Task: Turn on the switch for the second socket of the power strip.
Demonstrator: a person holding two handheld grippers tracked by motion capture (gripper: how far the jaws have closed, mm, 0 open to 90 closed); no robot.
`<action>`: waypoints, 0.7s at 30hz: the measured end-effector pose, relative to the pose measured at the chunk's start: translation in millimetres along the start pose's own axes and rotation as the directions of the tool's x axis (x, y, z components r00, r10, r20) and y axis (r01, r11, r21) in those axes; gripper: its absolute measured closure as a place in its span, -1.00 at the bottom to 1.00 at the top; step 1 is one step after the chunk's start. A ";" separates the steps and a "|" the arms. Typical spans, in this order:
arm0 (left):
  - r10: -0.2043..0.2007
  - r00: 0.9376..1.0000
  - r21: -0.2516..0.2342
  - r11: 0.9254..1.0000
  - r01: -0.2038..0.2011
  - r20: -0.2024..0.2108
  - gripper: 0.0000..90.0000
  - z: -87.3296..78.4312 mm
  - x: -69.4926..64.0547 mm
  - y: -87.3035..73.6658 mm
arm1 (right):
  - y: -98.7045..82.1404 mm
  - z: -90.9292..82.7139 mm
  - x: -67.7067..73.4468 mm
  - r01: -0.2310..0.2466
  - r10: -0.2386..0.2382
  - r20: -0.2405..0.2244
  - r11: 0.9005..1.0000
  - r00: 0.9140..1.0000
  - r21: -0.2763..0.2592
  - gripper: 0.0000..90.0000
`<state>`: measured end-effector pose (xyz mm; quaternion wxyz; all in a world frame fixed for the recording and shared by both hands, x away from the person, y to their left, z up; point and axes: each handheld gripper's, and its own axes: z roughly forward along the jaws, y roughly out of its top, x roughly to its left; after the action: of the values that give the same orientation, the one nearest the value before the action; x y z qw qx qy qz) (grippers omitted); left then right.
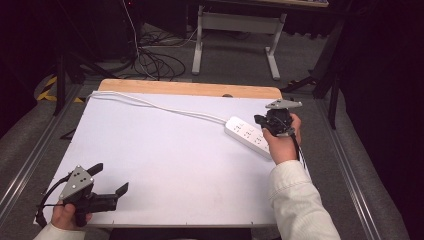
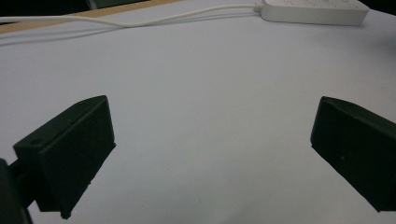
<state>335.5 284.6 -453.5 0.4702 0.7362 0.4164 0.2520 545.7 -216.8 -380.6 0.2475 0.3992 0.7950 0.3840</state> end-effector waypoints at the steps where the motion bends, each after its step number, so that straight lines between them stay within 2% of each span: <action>1: 0.000 1.000 0.001 1.000 0.000 0.000 -1.00 0.0 0.0 0.0 | 0.0 0.0 0.0 0.000 0.000 0.000 1.000 1.000 0.000 1.00; 2: 0.000 1.000 0.000 1.000 0.000 -0.001 -1.00 0.0 -0.1 0.1 | 0.9 -4.9 3.0 0.011 -0.011 -0.017 1.000 1.000 -0.014 0.87; 5: 0.001 1.000 0.001 1.000 -0.001 0.000 -1.00 -0.5 0.1 0.1 | 2.3 -13.7 10.5 0.046 -0.047 -0.030 0.998 0.998 -0.031 0.69; 10: 0.001 1.000 0.000 1.000 -0.001 0.001 -1.00 -0.2 -1.3 0.2 | 2.2 -29.3 22.4 0.064 -0.068 -0.069 0.996 0.995 -0.059 0.31; 17: 0.003 1.000 0.004 1.000 -0.003 -0.001 -1.00 0.0 -1.6 0.1 | -1.7 -51.3 38.0 0.102 -0.114 -0.122 0.990 0.986 -0.102 0.02; 18: 0.003 1.000 0.004 1.000 -0.003 -0.001 -1.00 0.0 -1.6 0.1 | -2.8 -53.3 40.1 0.105 -0.118 -0.128 0.989 0.985 -0.103 0.02; 19: 0.003 1.000 0.005 1.000 -0.003 -0.002 -1.00 -0.1 -1.6 0.1 | -4.2 -55.0 42.0 0.108 -0.121 -0.135 0.989 0.983 -0.103 -0.11; 21: -0.001 1.000 0.004 1.000 0.001 -0.001 -1.00 -0.1 -1.7 0.2 | -5.9 -56.4 43.8 0.104 -0.118 -0.146 0.989 0.982 -0.103 -0.16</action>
<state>334.6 283.2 -453.2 0.4687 0.7368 0.4174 0.2515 479.1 -206.2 -356.3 0.2261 0.3117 0.8133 0.4361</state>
